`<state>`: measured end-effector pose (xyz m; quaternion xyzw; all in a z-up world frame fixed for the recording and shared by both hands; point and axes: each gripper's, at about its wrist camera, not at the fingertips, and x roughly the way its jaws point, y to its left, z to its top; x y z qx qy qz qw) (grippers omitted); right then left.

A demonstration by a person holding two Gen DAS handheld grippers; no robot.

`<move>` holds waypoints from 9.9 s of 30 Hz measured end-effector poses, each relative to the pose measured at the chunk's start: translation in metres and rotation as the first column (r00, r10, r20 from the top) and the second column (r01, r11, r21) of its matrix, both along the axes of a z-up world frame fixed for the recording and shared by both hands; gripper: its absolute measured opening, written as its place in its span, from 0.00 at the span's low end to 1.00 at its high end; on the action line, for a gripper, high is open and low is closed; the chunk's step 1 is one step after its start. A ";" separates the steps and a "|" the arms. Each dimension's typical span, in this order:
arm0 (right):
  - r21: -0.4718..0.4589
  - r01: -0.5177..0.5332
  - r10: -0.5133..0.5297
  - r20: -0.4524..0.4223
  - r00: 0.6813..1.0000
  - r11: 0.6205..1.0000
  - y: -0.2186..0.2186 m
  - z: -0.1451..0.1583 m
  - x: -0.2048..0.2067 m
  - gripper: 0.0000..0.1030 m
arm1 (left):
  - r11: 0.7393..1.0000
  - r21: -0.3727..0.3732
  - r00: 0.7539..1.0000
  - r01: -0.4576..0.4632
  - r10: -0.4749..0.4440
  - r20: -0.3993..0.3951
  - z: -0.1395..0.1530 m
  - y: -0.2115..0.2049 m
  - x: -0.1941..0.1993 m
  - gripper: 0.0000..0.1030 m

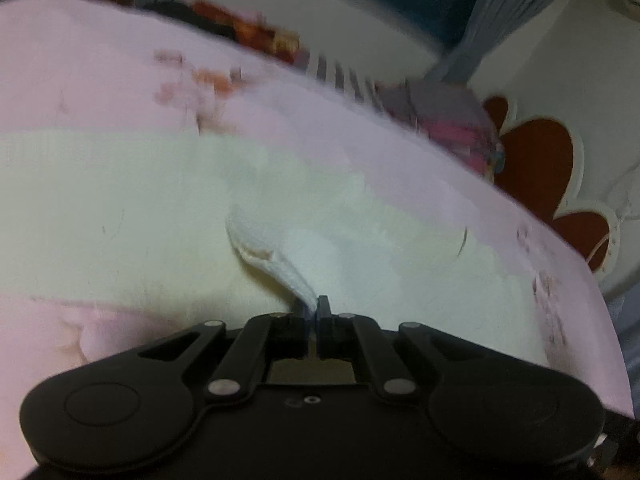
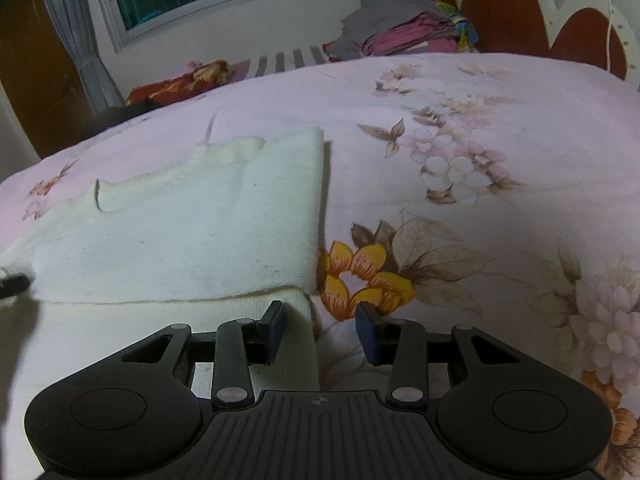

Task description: Fold small clothes

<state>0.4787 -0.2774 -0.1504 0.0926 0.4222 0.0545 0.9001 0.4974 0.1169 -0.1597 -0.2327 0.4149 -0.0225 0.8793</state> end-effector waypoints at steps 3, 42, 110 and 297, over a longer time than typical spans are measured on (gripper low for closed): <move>0.017 -0.003 0.002 0.073 0.997 1.000 -0.005 0.017 -0.009 0.01 | 0.999 0.028 0.999 -0.041 0.041 0.021 0.011 0.009 -0.016 0.38; -0.071 -0.116 0.117 0.015 0.993 0.991 0.015 -0.011 0.081 0.00 | 0.932 0.345 0.986 0.109 -0.145 0.080 0.016 -0.057 0.023 0.54; 0.039 0.162 -0.163 0.023 0.986 0.986 0.022 0.040 -0.006 0.53 | 0.813 0.115 0.801 -0.571 0.522 0.292 0.064 0.248 -0.138 0.03; 0.100 0.096 -0.095 -0.020 0.995 0.990 0.000 0.036 -0.059 0.49 | 0.877 0.386 0.941 0.287 -0.333 0.057 0.030 -0.007 -0.101 0.67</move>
